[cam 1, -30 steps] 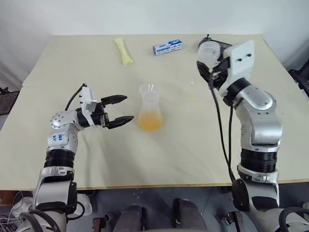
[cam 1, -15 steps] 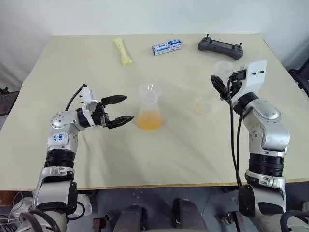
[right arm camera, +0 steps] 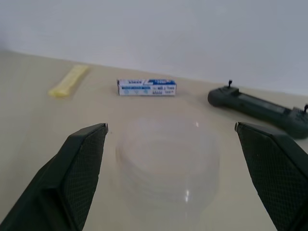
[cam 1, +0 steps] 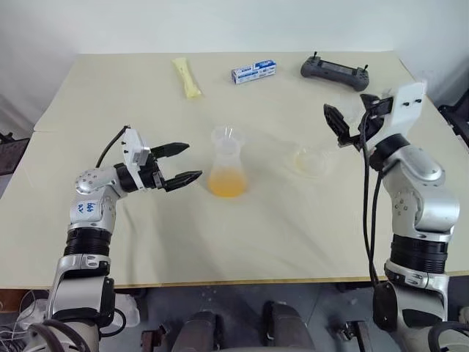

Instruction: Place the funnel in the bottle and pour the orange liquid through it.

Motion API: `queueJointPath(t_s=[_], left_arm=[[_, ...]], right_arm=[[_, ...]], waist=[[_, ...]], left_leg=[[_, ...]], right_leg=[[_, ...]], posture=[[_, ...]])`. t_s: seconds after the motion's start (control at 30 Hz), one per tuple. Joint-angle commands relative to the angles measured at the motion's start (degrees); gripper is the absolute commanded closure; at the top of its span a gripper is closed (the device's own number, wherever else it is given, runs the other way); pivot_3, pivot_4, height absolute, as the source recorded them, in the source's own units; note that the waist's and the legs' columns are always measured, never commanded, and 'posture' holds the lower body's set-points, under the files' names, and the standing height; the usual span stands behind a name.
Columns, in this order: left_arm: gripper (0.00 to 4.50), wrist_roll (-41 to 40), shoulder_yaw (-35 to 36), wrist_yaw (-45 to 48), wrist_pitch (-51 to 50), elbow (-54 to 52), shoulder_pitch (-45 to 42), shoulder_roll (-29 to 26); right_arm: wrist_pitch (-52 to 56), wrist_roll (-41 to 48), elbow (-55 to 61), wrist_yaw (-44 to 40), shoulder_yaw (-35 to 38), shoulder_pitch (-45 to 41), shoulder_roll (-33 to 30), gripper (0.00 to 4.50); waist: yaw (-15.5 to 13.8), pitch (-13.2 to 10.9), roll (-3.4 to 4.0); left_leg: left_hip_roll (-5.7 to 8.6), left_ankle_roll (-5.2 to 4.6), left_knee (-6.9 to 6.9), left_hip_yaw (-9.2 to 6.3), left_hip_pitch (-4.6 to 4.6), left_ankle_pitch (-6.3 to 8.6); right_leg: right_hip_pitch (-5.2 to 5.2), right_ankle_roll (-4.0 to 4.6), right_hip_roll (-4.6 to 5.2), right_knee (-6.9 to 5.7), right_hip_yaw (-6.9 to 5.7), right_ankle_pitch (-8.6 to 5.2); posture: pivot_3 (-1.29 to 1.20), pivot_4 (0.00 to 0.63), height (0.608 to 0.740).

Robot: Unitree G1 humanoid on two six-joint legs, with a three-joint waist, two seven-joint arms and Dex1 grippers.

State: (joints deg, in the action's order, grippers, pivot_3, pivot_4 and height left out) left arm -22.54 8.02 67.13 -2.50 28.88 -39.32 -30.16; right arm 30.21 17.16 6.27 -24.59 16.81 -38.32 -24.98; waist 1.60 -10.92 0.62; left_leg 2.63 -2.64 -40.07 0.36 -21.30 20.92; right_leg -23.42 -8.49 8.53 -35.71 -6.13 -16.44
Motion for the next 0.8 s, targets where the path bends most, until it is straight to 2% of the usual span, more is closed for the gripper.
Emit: queueJointPath(t_s=[0.03, 0.13, 0.23, 0.37, 0.47, 0.67, 0.8], left_arm=[[0.00, -1.99, 1.45, 1.59, -0.84, -2.89, 0.87, -1.53], [0.00, -2.49, 1.95, 3.04, -1.46, -3.39, 1.59, -2.79], [0.00, -3.39, 3.08, 6.79, -0.64, -2.86, 3.06, -5.57], [0.00, -3.14, 4.11, 11.31, 0.65, -0.36, 5.43, -10.11], [0.00, -2.78, 4.85, 12.45, 1.98, 1.75, 6.19, -11.31], [0.00, -3.05, 4.94, 14.94, 2.12, 3.81, 5.99, -11.89], [0.00, -3.66, 4.87, 15.36, 1.13, 2.75, 6.23, -11.08]], right_arm=[[0.49, 4.82, 5.43, -3.24, 0.91, -2.66, -2.71, 0.05], [4.17, 9.84, 8.73, -6.64, 0.76, -2.89, -5.14, 0.05], [5.36, 13.27, 14.94, -12.40, 0.41, 1.10, -10.19, 0.05], [5.20, 20.05, 22.87, -23.09, 3.60, 13.37, -17.12, 0.05], [5.72, 25.72, 24.56, -27.69, 8.12, 23.75, -18.12, 0.05], [-3.14, 21.16, 21.28, -35.91, 9.96, 40.37, -18.80, 0.05], [-7.40, 18.38, 17.36, -37.50, 9.17, 42.44, -19.32, 0.05]], waist=[[0.01, 0.00, 0.00], [-0.01, 0.00, 0.00], [-0.11, 0.00, 0.00], [-0.47, 0.01, -0.04], [-1.51, 0.01, -0.06], [-2.79, 0.00, -0.10], [-2.91, 0.01, -0.11]], left_leg=[[0.00, 0.00, 0.00, 0.01, 0.00, 0.00], [-0.01, 0.00, 0.00, 0.00, 0.00, 0.00], [-0.01, 0.00, 0.00, 0.00, -0.01, 0.00], [0.00, -0.01, 0.06, -0.05, -0.01, 0.02], [0.02, -0.09, 0.00, 0.11, 0.01, 0.04], [0.00, -0.14, -0.10, 0.18, 0.16, 0.02], [0.00, -0.14, -0.10, 0.19, 0.22, 0.02]], right_leg=[[0.00, 0.00, 0.00, 0.00, 0.00, 0.00], [0.00, 0.00, 0.00, 0.01, -0.01, 0.00], [0.00, 0.00, 0.00, 0.03, -0.01, 0.00], [0.05, 0.00, 0.00, 0.09, -0.07, 0.00], [0.13, 0.00, 0.05, 0.21, -0.05, 0.00], [0.48, -0.03, 0.03, 0.52, -0.04, 0.02], [0.60, -0.06, 0.02, 0.64, -0.05, 0.03]], posture=[[0.00, 0.150, 0.740], [0.00, 0.150, 0.740], [0.00, 0.150, 0.740], [0.00, 0.150, 0.740], [0.00, 0.150, 0.740], [0.00, 0.150, 0.740], [0.00, 0.150, 0.740]])
